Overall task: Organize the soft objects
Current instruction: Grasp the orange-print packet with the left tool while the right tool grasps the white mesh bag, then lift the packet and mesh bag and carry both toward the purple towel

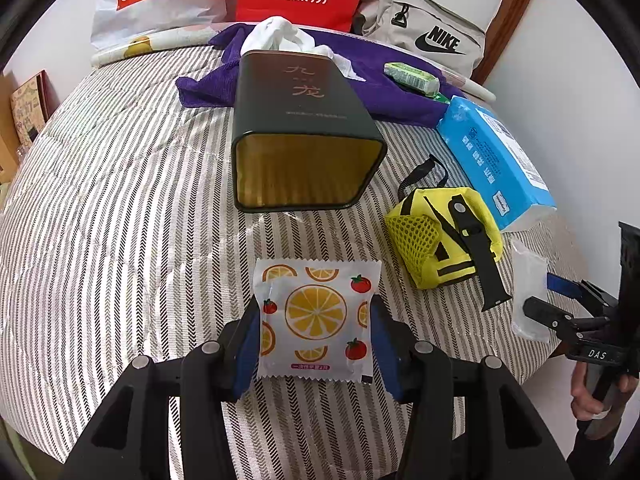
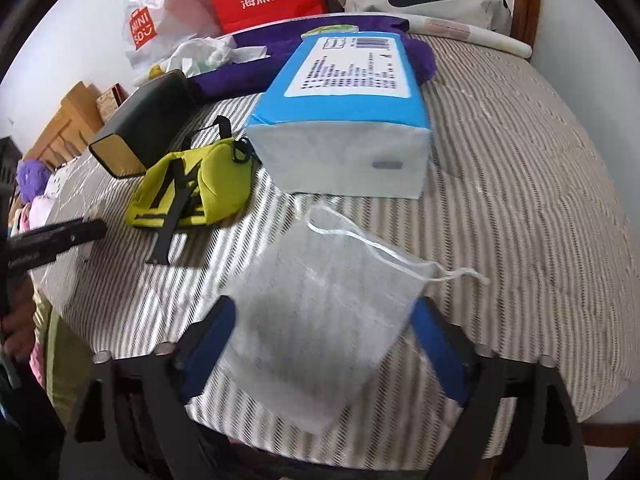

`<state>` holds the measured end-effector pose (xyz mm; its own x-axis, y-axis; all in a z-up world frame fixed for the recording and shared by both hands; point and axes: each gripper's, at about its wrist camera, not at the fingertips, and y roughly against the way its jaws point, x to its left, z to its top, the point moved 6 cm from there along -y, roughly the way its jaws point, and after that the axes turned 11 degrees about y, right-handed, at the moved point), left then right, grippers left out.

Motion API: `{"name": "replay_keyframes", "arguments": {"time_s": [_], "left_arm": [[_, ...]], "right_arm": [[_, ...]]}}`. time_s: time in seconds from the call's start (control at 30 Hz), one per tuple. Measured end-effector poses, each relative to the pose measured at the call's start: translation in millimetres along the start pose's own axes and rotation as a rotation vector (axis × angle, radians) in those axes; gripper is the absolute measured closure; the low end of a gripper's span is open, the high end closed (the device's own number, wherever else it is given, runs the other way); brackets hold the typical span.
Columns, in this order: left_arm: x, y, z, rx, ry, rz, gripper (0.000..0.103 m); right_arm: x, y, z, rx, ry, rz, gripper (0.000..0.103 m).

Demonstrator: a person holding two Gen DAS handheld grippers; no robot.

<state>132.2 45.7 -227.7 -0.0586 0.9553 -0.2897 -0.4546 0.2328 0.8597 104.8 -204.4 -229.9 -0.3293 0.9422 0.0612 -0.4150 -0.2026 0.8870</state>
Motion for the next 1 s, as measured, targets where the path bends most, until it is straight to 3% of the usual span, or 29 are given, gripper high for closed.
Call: {"name": "replay_keyframes", "arguments": {"time_s": [0.17,0.33,0.43,0.53,0.8,0.87,1.0], "left_arm": [[3,0,0,0.002,0.015,-0.018,0.054],[1,0,-2,-0.003,0.011,-0.011,0.055],[1,0,-1,-0.004,0.011,-0.009,0.054],[1,-1,-1,-0.007,0.008,-0.012,0.055],[-3,-2,-5,-0.027,-0.015,0.031,0.056],[-3,-1,-6,-0.026,-0.012,0.034,0.057],[-3,4,-10,-0.021,0.001,0.009,0.059]], "right_arm": [[6,-10,10,-0.005,-0.039,-0.049,0.001],[15,-18,12,0.002,-0.005,-0.166,0.001],[15,-17,12,-0.015,-0.005,-0.165,0.004],[14,-11,10,-0.043,0.013,-0.164,0.017],[11,0,7,-0.078,0.072,-0.151,0.083],[7,2,5,-0.079,0.077,-0.148,0.092],[2,5,1,-0.076,0.053,-0.114,0.094]]}}
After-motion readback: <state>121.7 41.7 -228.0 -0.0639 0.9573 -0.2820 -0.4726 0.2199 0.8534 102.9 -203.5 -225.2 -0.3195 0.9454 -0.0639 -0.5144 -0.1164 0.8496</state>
